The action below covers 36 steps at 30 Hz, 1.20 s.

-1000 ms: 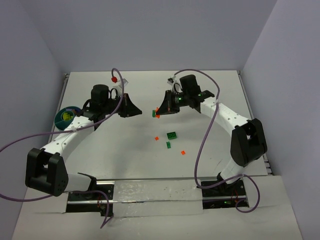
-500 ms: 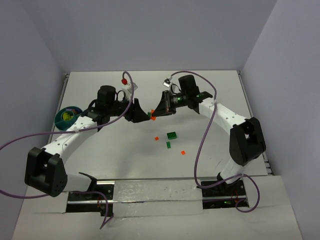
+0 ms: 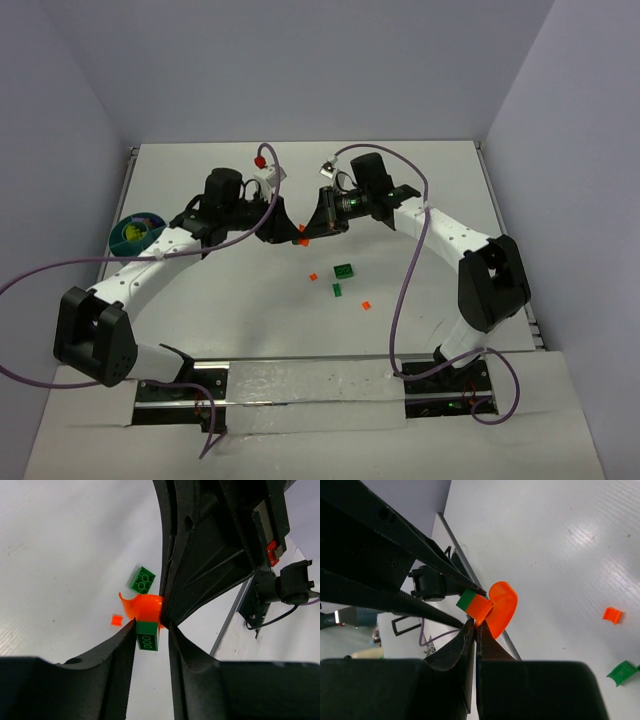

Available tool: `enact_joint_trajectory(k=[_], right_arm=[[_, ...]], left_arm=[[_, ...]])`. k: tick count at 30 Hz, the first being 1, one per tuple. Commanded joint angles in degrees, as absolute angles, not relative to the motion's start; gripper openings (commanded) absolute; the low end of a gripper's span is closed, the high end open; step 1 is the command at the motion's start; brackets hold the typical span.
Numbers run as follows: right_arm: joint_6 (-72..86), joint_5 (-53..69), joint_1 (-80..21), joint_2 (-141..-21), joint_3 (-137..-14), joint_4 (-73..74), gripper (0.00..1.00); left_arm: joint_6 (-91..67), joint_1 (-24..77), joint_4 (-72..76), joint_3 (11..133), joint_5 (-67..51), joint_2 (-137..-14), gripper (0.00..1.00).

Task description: Sort the legos into containers by color

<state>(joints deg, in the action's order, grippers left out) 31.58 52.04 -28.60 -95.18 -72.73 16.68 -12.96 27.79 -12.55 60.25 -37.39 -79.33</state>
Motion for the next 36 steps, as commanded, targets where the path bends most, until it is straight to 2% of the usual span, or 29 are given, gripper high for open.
enact_joint_trajectory(k=[1,5,8,14,18,21,26,31,36], right_arm=[[30.36,53.62,-29.27,-93.47,-73.76,15.82,0.00],[29.63,53.99,-29.31,-93.39,-73.53,15.91,0.00],[29.72,54.81,-29.29,-93.25,-73.30,15.29,0.00],[29.71,54.58,-29.79,-92.55,-74.09,15.12,0.00],[29.22,54.17,-30.80,-92.30,-75.10,15.77,0.00],[28.97,54.23,-30.94,-92.11,-75.32,15.88,0.00],[28.35,54.11,-30.94,-92.20,-75.25,16.12,0.00],[24.75,45.20,-30.60,-91.60,-76.46,20.59,0.00],[28.59,44.25,-26.85,-91.34,-74.12,17.95,0.00]], left_arm=[[-10.72,28.13,-14.18,61.75,-36.07,-79.34,0.34],[-11.62,27.70,-12.94,60.76,-38.59,-78.32,0.23],[-11.99,27.32,-12.83,60.57,-39.90,-78.50,0.21],[-12.83,27.68,-13.44,61.34,-38.77,-79.80,0.39],[-13.16,28.80,-14.16,62.37,-36.86,-81.36,0.36],[-13.36,29.00,-13.83,62.34,-36.47,-81.50,0.29],[-12.38,29.00,-14.41,62.14,-36.99,-81.38,0.00],[-11.36,28.92,-16.40,61.64,-35.03,-80.28,0.00],[-12.35,28.52,-15.07,58.54,-33.76,-77.81,0.00]])
